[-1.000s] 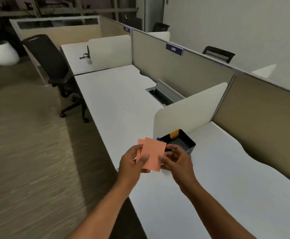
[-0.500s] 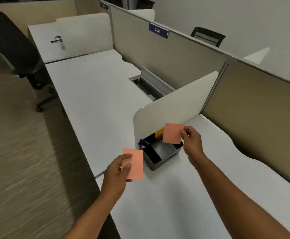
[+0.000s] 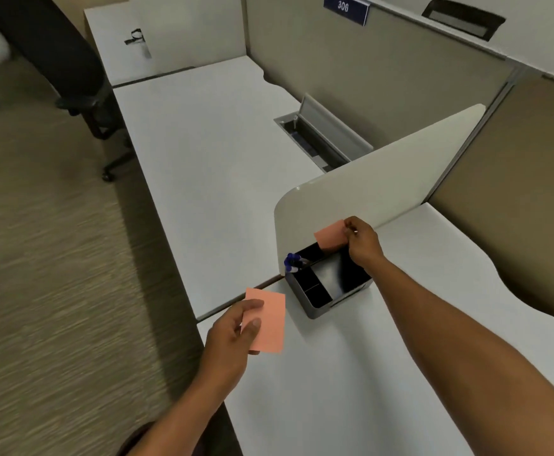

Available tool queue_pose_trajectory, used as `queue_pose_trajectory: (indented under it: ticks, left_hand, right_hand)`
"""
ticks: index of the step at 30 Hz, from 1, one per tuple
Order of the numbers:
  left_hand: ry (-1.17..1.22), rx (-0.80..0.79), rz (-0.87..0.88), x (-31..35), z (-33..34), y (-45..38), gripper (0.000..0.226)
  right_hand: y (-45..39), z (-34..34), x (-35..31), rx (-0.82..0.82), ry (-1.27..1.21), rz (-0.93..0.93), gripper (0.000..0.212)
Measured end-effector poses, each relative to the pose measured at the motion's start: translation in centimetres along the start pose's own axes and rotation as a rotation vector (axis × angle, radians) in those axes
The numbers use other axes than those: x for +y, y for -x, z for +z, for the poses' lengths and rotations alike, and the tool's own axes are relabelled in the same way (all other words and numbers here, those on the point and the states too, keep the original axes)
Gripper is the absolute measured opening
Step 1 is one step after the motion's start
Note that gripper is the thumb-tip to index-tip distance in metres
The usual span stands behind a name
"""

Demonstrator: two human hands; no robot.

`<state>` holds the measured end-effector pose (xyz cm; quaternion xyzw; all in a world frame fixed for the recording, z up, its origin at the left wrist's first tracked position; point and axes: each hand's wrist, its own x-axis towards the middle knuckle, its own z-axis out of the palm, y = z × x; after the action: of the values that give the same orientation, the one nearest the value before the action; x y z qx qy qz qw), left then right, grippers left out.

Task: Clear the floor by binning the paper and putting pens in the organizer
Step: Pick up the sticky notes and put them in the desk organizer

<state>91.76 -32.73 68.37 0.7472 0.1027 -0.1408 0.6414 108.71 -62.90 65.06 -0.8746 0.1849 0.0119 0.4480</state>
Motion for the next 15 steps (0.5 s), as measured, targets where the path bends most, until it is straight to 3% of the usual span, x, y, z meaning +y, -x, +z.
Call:
queue_pose_trajectory:
  ticks: [7, 12, 15]
  left_hand:
    - [-0.018, -0.036, 0.012, 0.7, 1.4, 0.5, 0.039]
    - [-0.036, -0.057, 0.007, 1.6, 2.2, 0.6, 0.037]
    - [-0.018, -0.082, 0.013, 2.2, 2.8, 0.7, 0.053]
  right_hand:
    - [-0.9, 1.0, 0.5, 0.098, 0.145, 0.138, 0.029]
    - [1.6, 0.2, 0.3, 0.276, -0.09, 0.134, 0.028]
    - [6.0, 0.2, -0.5, 0.222, -0.315, 0.021, 0.012]
